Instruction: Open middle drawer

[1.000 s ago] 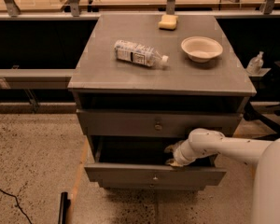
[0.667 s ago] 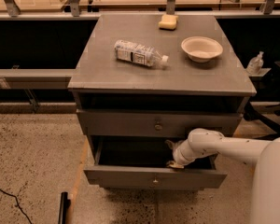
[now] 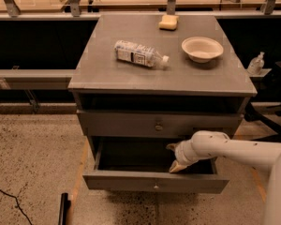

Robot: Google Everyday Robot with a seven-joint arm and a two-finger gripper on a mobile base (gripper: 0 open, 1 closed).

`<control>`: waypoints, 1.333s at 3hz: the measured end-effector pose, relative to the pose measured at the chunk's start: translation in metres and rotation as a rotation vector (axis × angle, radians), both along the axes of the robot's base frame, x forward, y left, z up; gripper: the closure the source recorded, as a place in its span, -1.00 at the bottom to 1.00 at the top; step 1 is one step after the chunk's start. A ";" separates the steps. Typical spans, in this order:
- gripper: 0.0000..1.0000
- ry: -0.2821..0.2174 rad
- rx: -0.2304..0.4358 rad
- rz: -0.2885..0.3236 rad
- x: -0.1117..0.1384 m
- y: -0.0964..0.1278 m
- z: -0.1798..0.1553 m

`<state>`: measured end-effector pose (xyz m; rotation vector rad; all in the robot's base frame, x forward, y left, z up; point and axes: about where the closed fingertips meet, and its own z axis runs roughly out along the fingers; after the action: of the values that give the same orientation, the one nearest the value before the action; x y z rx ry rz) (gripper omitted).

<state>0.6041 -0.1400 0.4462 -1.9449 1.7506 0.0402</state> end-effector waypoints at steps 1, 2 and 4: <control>0.26 -0.152 -0.038 0.001 -0.006 -0.010 0.044; 0.87 -0.231 -0.071 -0.037 -0.023 -0.027 0.081; 1.00 -0.276 -0.006 -0.135 -0.083 -0.037 0.142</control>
Offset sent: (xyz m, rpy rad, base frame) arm -0.0361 -0.0377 0.1128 -0.1053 -0.3055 -0.0760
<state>0.5215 -0.1775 0.5879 -1.7367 1.6915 -0.2690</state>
